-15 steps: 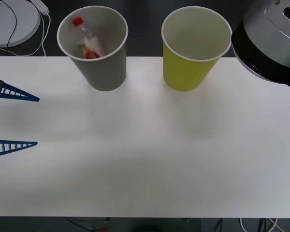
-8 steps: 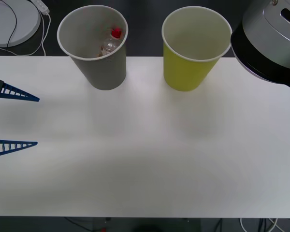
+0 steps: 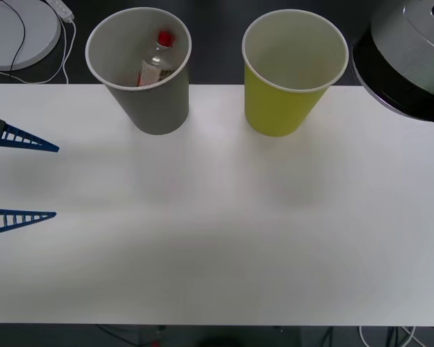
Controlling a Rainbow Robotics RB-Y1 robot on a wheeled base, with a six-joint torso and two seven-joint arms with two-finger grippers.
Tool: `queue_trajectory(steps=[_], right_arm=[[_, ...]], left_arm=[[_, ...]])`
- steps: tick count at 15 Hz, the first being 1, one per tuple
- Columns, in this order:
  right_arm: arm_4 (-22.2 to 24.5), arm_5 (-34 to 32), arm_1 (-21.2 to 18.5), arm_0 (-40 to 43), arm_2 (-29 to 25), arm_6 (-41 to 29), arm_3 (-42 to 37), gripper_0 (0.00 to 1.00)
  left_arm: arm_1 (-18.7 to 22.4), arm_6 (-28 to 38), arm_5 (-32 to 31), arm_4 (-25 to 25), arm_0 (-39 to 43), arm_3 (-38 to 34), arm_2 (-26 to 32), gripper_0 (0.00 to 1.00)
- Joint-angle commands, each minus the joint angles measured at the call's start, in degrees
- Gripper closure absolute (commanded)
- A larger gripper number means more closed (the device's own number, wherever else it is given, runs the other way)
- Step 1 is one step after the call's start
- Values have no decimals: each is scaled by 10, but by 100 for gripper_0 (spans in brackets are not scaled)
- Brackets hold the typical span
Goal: Put the can into the green bin and the plastic bottle into the gray bin
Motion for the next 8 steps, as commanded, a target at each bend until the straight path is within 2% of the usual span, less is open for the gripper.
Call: queue_trajectory(steps=[1, 8], right_arm=[[-11, -36, -38, 13, -24, 18, -42, 0], [-48, -45, -177, 100, -46, 26, -249, 0]], left_arm=[[0, 0, 0, 0, 0, 0, 0, 0], [0, 0, 0, 0, 0, 0, 0, 0]])
